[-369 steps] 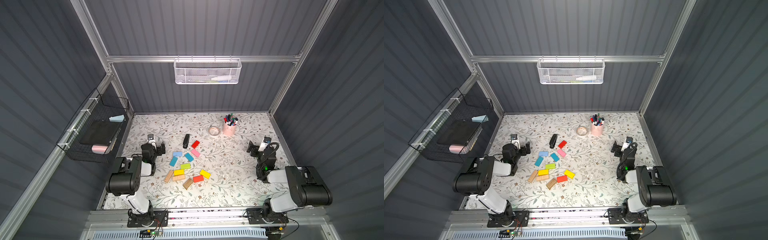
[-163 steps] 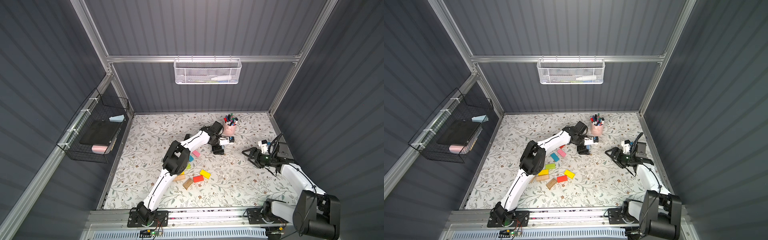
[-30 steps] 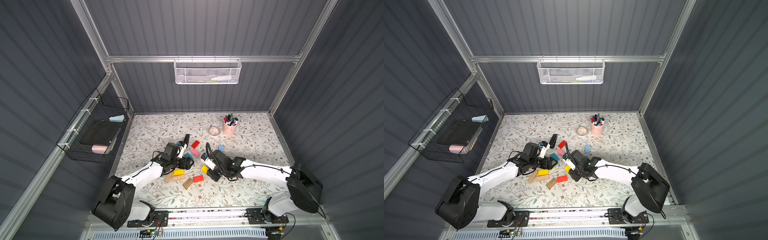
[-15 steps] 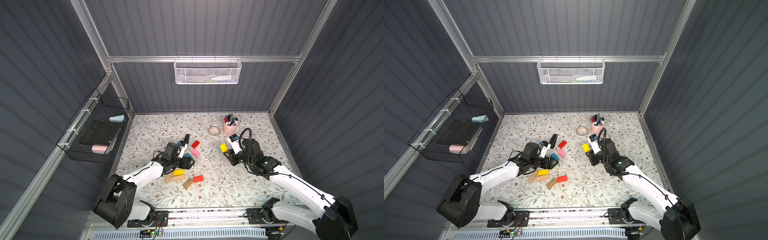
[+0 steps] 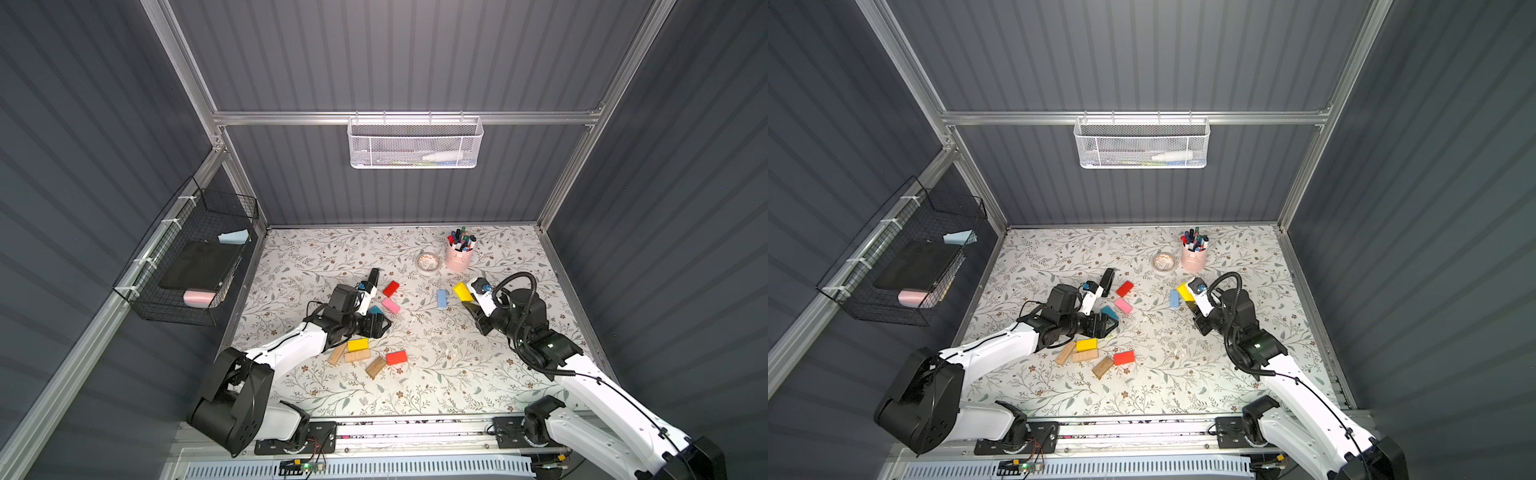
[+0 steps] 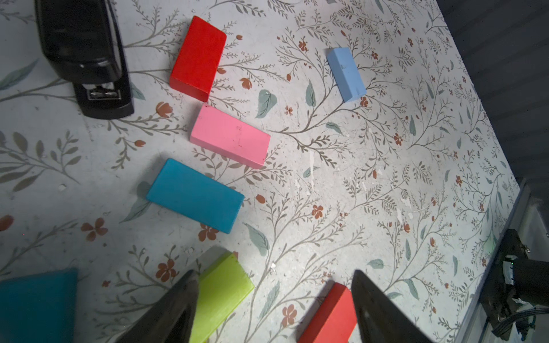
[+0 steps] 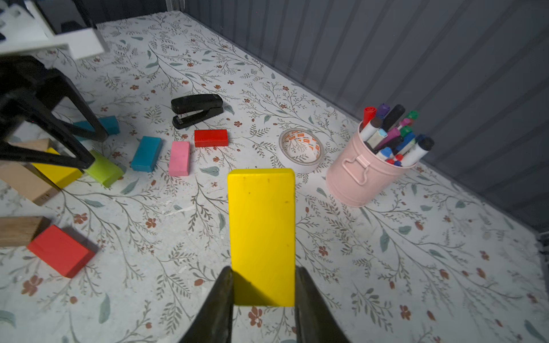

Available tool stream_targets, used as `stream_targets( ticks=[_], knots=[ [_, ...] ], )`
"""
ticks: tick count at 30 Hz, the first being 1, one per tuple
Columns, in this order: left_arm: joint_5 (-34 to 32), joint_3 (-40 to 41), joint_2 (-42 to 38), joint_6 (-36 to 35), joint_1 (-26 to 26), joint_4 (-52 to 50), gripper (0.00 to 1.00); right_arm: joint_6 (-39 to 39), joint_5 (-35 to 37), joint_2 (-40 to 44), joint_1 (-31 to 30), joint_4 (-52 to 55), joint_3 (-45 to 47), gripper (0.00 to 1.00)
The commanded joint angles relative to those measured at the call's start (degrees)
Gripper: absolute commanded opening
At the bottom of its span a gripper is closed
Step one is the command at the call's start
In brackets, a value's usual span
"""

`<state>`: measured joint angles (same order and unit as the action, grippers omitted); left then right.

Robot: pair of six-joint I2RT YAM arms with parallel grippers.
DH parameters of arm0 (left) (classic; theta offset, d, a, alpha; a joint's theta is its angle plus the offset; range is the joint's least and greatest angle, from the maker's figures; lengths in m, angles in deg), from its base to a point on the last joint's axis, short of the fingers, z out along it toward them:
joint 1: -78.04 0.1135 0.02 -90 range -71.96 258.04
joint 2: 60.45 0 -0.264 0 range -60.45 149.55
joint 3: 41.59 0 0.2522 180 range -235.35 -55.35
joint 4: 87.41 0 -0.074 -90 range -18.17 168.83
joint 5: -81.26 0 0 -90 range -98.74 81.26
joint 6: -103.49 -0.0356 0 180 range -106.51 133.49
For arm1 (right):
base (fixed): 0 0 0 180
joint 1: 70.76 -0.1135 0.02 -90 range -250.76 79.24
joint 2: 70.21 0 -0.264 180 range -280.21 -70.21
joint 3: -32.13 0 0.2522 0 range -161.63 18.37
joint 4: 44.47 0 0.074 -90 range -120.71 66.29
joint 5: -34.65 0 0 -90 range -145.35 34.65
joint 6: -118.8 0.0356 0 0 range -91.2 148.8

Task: Assemble the letter c with building blocks
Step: Assemble the building block at the center of the board.

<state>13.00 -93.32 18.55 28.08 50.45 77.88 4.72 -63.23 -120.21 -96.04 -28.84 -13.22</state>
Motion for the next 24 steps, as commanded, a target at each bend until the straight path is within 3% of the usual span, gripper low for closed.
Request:
stream_targets(
  ticks=[1,7,13,18,24],
  knots=[
    [0.90,0.33,-1.16,-1.22,0.08,0.16,0.79,-11.92,2.69,-0.67,1.75,-3.24,-1.14,0.09],
    [2.00,0.67,0.01,-1.30,0.08,1.04,0.79,-34.41,3.09,-5.62,5.81,2.79,-3.65,0.10],
    [2.27,1.58,-0.12,-1.23,0.08,2.04,0.79,-42.95,-3.73,-13.34,12.62,2.93,-7.78,0.13],
    [2.88,1.59,0.69,-1.19,0.08,2.36,0.79,-50.90,-6.36,-19.14,14.19,2.30,-10.03,0.14],
    [3.72,1.60,1.15,-1.19,0.08,2.82,0.79,-54.06,-12.02,-27.42,14.29,4.18,-15.19,0.15]
  ],
)
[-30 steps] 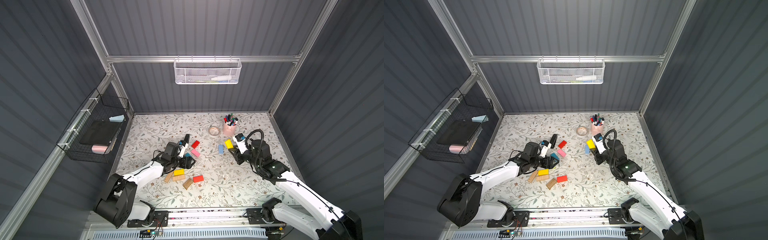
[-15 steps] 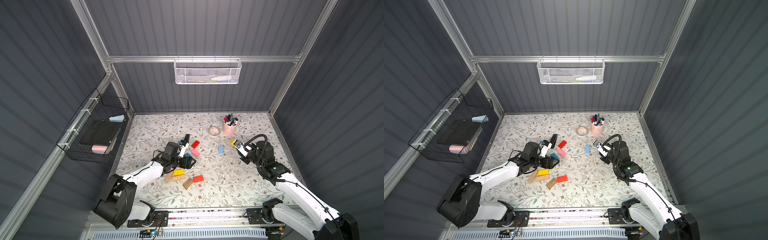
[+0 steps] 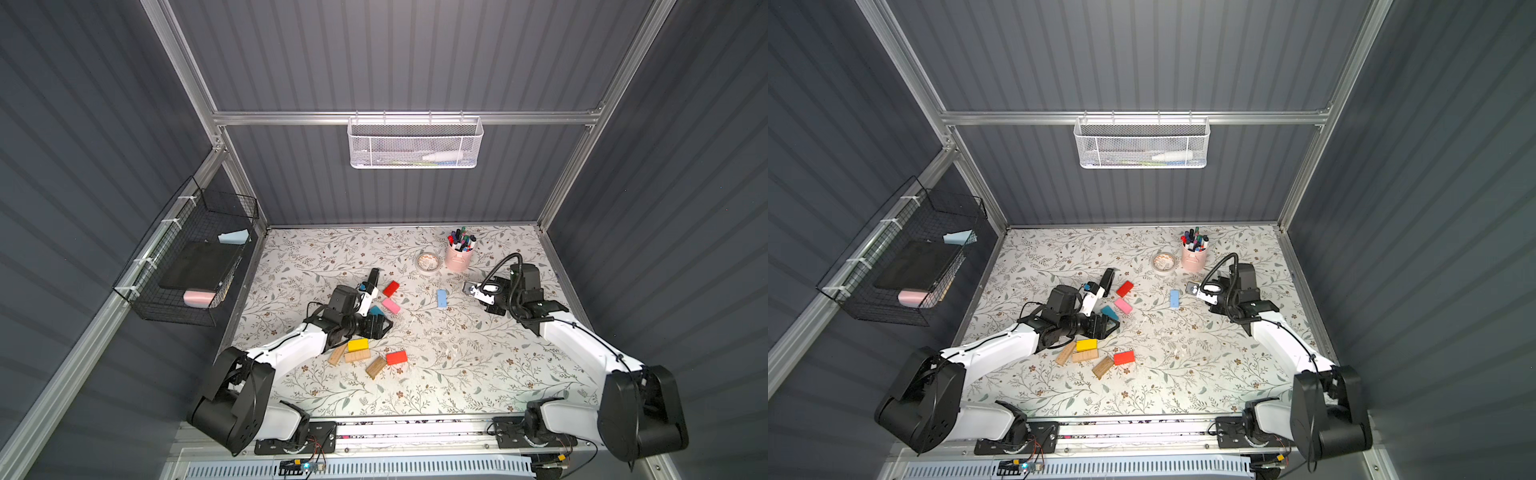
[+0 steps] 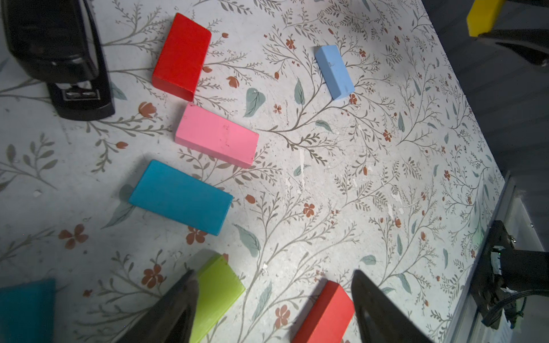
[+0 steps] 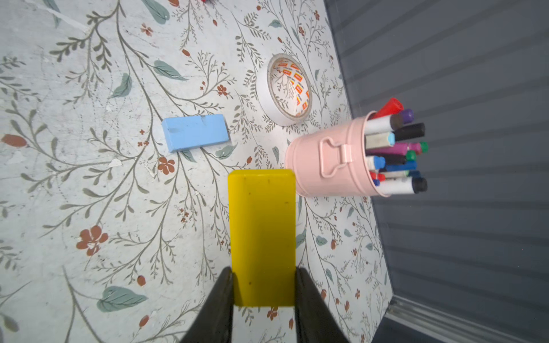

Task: Assemble the letter c with building blocks
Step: Assemble the building block at the center of the board.

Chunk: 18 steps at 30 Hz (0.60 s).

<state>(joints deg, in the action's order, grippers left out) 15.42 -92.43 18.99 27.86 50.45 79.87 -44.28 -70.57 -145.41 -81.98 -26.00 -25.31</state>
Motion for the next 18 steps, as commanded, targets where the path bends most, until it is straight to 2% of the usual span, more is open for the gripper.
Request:
stream_targets(
  ticks=[1,8,12,18],
  knots=[
    [1.37,0.69,0.80,-1.01,0.08,0.89,0.79,-5.48,-5.16,-3.28,0.24,1.93,-3.92,0.15],
    [2.39,1.22,0.30,-1.35,0.08,2.23,0.79,-8.81,-7.69,-10.54,0.28,3.00,-8.34,0.15],
    [6.22,2.77,-0.97,-2.06,0.08,6.67,0.79,-10.04,-8.50,-14.09,0.24,4.66,-11.04,0.16],
    [7.71,5.38,-3.19,-1.93,0.00,12.06,0.78,-11.76,-8.85,-20.65,0.24,9.66,-17.33,0.16]
  ],
)
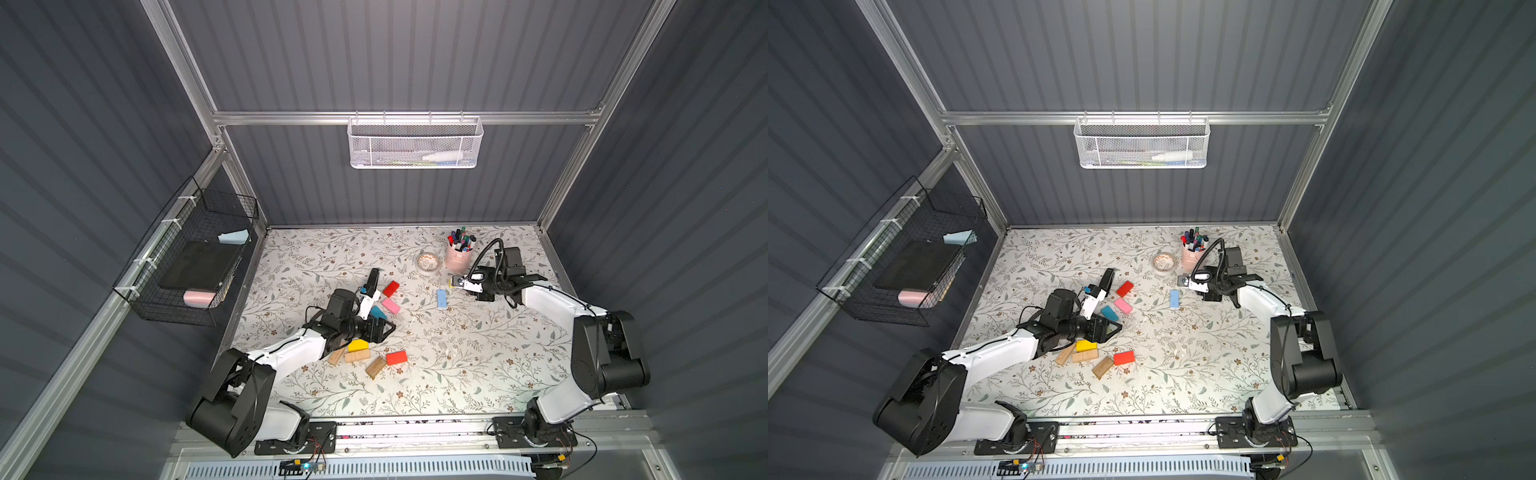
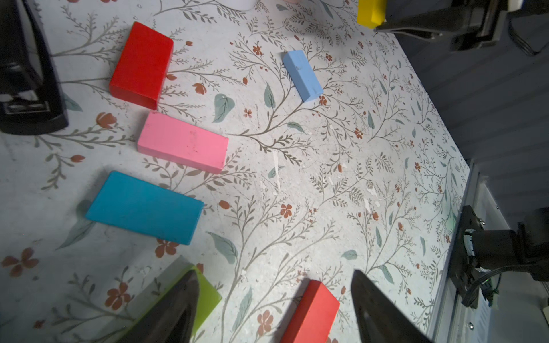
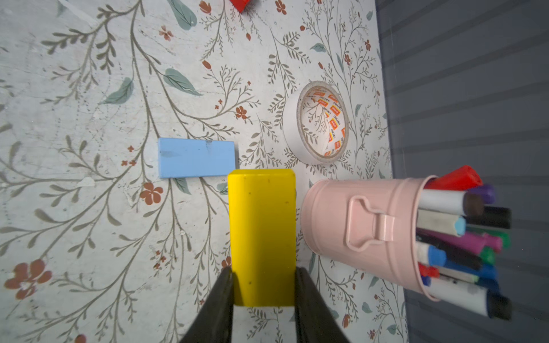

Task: Assemble the letter c with building blocks
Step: Assemble the building block at the center of the board.

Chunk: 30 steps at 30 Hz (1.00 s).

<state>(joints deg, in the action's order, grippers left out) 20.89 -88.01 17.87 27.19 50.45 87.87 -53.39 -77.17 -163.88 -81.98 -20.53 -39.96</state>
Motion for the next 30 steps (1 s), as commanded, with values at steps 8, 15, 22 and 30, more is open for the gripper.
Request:
stream_targets(
  ticks=[8,15,22,30],
  knots=[
    [1.36,2.71,-3.88,-1.13,0.00,6.50,0.78,-6.87,-4.11,-7.78,0.15,8.90,-8.30,0.17],
    [-0.61,2.94,-4.72,-0.77,-0.09,7.15,0.78,-5.90,-3.75,-11.21,-0.72,9.93,-11.72,0.18],
    [-1.14,4.76,-7.77,-1.56,-0.61,8.72,0.78,-3.87,-2.18,-14.64,-1.95,11.71,-15.65,0.18],
    [-1.15,3.84,-6.61,-1.80,-0.84,7.87,0.78,-1.79,-0.30,-17.97,-2.58,13.57,-19.52,0.18]
  ],
)
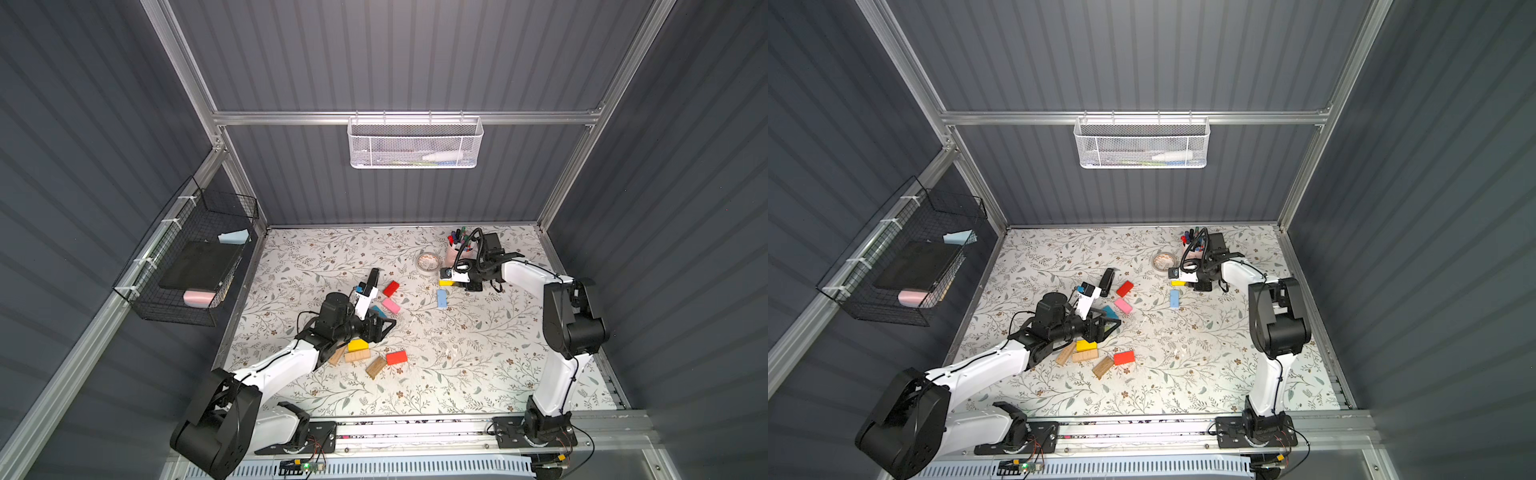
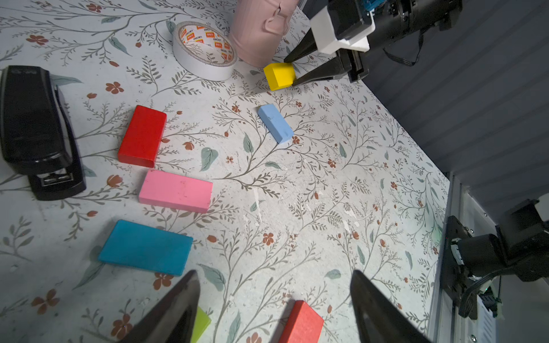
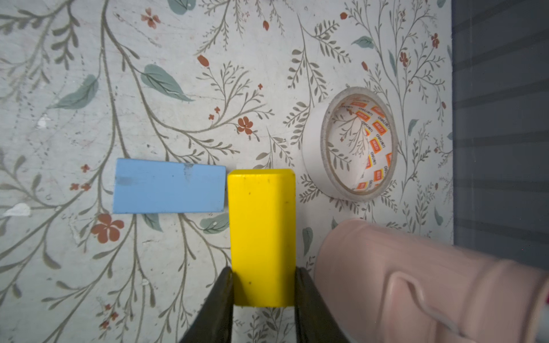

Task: Assemble the letter c with building blocks
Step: Assemble the building block at the center of the board.

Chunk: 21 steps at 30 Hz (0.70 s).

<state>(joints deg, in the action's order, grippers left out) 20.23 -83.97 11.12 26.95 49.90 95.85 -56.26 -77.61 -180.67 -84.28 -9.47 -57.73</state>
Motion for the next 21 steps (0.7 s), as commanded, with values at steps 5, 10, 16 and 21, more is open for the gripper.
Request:
stream_targets(
  ticks=[5,10,16,21],
  knots=[
    [-0.32,-0.28,0.15,-1.94,-0.51,-0.48,0.78,1.59,0.97,-1.89,-0.29,2.93,-2.34,0.20],
    [-0.17,-0.62,1.02,-2.02,-0.56,-0.56,0.78,3.20,1.40,-3.32,-0.54,3.72,-3.08,0.20],
    [0.04,-0.82,1.36,-2.28,-0.61,-0.95,0.78,6.95,1.82,-4.99,-0.90,3.61,-4.40,0.20],
    [0.14,-1.43,2.32,-2.38,-0.64,-1.37,0.78,5.51,1.75,-5.50,-1.06,4.38,-4.75,0.21]
  ],
)
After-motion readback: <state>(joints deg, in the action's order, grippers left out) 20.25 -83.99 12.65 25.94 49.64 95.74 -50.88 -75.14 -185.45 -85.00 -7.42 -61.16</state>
